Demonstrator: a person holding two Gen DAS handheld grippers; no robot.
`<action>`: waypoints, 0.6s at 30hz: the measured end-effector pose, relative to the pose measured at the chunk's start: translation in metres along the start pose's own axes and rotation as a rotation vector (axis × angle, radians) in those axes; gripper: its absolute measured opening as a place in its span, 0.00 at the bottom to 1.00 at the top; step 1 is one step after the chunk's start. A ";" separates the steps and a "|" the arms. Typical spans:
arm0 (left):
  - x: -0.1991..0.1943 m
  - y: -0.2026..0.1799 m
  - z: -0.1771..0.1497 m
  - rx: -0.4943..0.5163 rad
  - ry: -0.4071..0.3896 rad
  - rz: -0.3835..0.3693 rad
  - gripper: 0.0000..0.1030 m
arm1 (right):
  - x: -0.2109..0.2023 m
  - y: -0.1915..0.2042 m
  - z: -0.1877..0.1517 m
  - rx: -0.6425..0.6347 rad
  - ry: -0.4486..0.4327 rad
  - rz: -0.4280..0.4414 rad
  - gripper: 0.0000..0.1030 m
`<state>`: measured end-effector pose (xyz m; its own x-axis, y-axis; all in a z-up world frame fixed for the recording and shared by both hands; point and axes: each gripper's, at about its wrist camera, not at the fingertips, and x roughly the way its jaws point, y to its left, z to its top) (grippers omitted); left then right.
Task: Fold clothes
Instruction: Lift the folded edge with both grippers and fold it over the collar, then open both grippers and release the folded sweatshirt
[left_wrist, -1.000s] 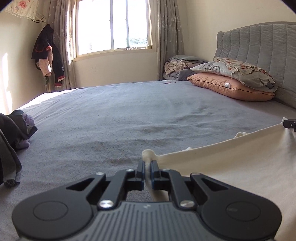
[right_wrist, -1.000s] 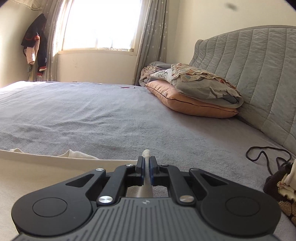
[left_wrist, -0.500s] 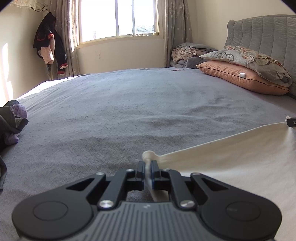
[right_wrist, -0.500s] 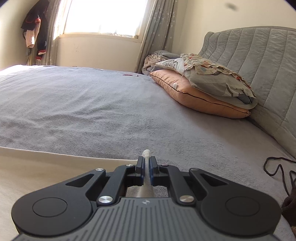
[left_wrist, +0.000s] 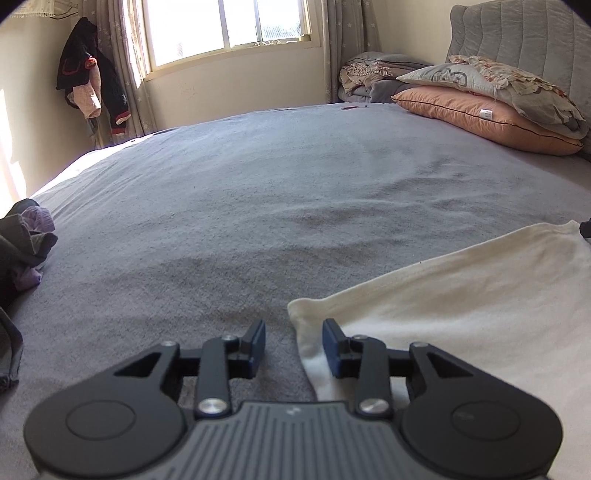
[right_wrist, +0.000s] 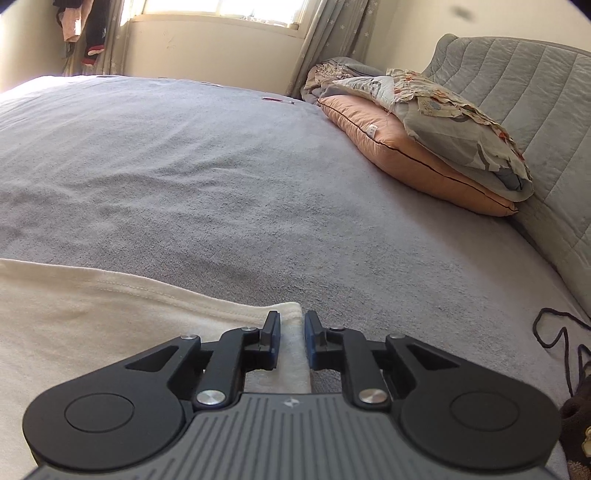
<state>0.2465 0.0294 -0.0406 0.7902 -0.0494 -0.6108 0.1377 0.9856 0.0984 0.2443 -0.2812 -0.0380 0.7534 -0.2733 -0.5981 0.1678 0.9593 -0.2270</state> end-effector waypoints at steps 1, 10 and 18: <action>-0.004 0.004 0.001 -0.019 0.012 -0.003 0.51 | -0.005 -0.005 0.000 0.012 0.006 0.008 0.20; -0.047 0.049 -0.011 -0.323 0.143 -0.201 0.70 | -0.057 -0.059 -0.014 0.198 0.061 0.082 0.34; -0.073 0.064 -0.050 -0.560 0.262 -0.330 0.70 | -0.083 -0.088 -0.050 0.372 0.169 0.143 0.35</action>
<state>0.1681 0.1043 -0.0287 0.5802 -0.3896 -0.7153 -0.0381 0.8643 -0.5016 0.1358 -0.3464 -0.0068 0.6765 -0.1139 -0.7276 0.3100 0.9402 0.1410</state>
